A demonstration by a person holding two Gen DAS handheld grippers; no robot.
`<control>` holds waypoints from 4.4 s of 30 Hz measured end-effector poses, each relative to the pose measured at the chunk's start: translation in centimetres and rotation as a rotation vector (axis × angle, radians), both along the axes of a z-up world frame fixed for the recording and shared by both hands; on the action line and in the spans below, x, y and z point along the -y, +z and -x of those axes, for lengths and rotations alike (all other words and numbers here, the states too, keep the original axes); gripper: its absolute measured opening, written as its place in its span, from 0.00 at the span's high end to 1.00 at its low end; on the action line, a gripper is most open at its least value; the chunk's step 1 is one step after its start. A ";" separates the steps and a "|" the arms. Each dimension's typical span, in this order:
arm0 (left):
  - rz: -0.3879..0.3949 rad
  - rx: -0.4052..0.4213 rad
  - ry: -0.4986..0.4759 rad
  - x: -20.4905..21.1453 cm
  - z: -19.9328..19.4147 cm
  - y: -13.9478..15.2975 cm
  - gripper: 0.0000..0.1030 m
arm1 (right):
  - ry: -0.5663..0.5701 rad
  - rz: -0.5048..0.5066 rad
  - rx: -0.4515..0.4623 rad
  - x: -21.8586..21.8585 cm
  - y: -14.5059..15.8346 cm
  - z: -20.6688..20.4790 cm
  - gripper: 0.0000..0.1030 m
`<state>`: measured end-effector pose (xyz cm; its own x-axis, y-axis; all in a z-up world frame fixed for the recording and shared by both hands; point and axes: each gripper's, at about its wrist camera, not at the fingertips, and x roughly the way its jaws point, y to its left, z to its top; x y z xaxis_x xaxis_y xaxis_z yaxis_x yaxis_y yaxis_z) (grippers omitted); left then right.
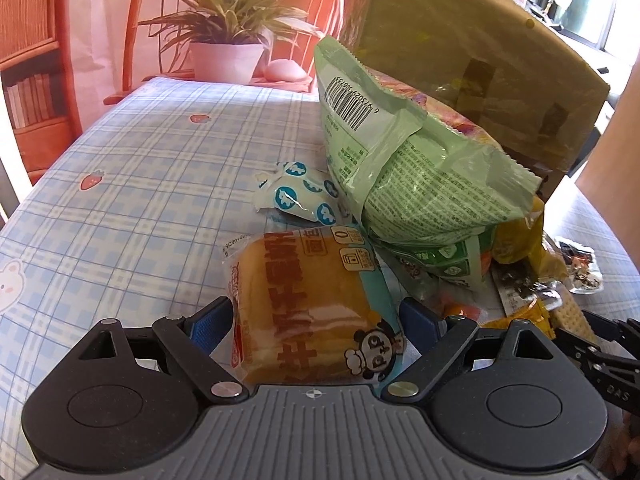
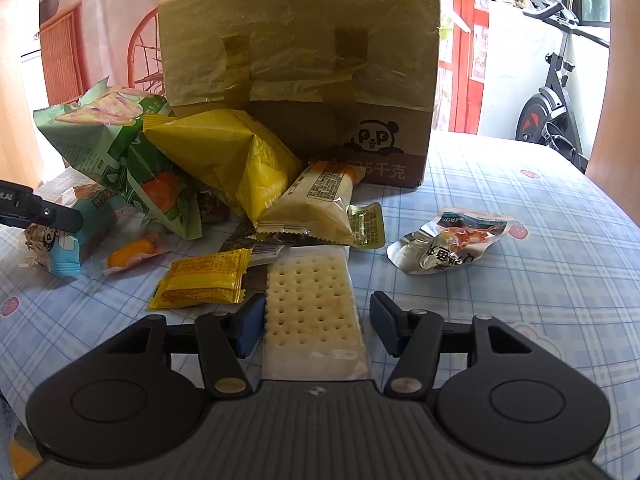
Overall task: Organize snacks
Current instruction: 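Grasp the panda bread roll packet with the left tool while the right tool grasps the cracker packet, then lift the bread roll and cracker packets and carry them over the box, then open both tools to drop the packets into the box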
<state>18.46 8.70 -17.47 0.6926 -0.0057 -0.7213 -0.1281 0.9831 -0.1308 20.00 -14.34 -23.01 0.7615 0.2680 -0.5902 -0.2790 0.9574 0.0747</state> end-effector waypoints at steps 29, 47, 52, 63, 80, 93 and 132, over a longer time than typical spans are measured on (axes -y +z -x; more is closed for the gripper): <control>0.026 0.059 0.023 -1.0 1.5 0.3 0.26 | -0.017 -0.014 -0.001 0.3 0.1 0.0 0.49; 0.032 0.169 0.052 -2.0 3.5 4.0 0.26 | -0.045 -0.128 0.006 1.7 3.4 0.3 0.52; 0.037 0.202 0.058 -2.2 4.0 5.0 0.26 | -0.044 -0.147 0.037 1.7 5.1 0.0 0.52; 0.030 0.333 0.047 -2.3 4.4 10.2 0.26 | -0.040 -0.152 0.150 1.9 10.1 -1.4 0.52; 0.004 0.496 -0.055 -0.3 1.9 20.4 0.26 | -0.003 -0.142 0.345 2.3 19.5 -3.6 0.52; 0.045 0.441 -0.184 2.8 -6.5 20.0 0.26 | -0.018 -0.166 0.353 3.3 20.9 -8.5 0.52; 0.007 0.273 -0.274 6.0 -19.1 19.5 0.18 | -0.073 -0.277 0.179 2.7 19.3 -19.8 0.38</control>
